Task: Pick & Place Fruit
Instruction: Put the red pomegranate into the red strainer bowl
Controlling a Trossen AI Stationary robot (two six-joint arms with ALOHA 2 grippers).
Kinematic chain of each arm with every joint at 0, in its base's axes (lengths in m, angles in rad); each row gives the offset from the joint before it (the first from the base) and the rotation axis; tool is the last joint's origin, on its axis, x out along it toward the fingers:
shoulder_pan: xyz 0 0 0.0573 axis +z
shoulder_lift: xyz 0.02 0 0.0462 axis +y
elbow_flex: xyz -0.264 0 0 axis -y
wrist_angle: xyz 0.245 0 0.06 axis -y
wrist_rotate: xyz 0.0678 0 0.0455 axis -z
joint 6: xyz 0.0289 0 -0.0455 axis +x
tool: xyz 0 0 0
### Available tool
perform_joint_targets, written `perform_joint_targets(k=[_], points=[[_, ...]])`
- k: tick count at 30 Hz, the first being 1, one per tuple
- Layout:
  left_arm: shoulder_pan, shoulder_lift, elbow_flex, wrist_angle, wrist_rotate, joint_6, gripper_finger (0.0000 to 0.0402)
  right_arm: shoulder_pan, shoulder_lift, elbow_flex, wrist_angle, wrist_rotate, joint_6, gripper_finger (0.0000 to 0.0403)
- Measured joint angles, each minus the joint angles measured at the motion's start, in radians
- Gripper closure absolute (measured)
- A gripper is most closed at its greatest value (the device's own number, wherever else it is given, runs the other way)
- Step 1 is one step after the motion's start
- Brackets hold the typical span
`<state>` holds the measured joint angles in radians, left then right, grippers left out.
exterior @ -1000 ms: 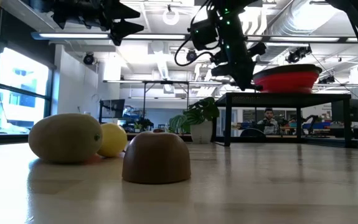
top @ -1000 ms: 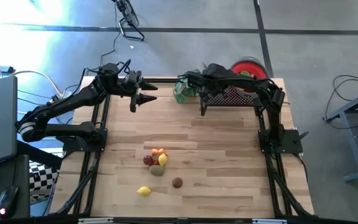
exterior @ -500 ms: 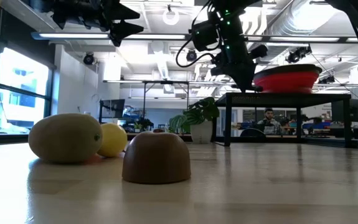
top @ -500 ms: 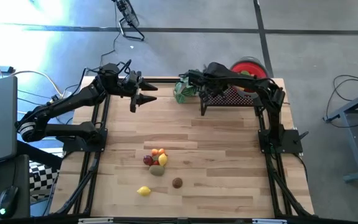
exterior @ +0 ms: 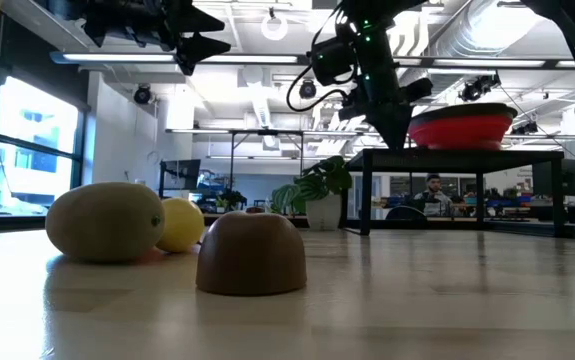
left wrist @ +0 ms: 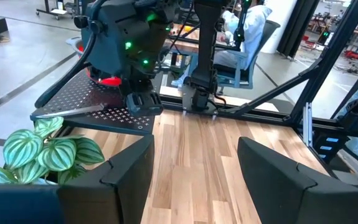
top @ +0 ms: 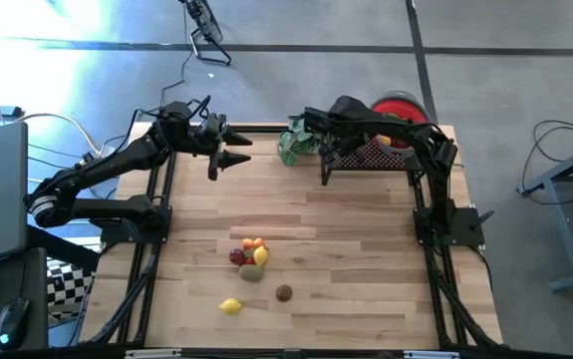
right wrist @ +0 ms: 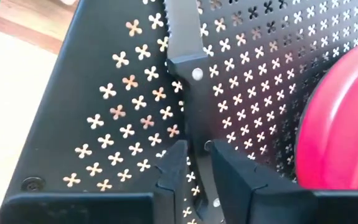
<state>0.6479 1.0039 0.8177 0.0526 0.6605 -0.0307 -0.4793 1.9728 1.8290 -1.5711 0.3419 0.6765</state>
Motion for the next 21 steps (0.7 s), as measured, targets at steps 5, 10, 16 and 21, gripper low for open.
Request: perform_joint_targets(k=[5,10,16,21], points=[[0.000,0.000,0.000,0.000,0.000,0.000,0.0174,0.010,-0.003,0.000,0.000,0.052,-0.019,0.0356],[0.000,0.000,0.000,0.000,0.000,0.000,0.0174,0.031,-0.017,0.017,-0.001,0.095,-0.027,0.0365],[0.000,0.000,0.000,0.001,0.000,0.000,0.0174,0.056,-0.047,0.045,0.009,0.104,-0.108,0.0367],[0.000,0.000,0.000,-0.002,0.000,0.000,0.0174,0.082,-0.087,0.045,0.020,0.098,-0.215,0.0367]])
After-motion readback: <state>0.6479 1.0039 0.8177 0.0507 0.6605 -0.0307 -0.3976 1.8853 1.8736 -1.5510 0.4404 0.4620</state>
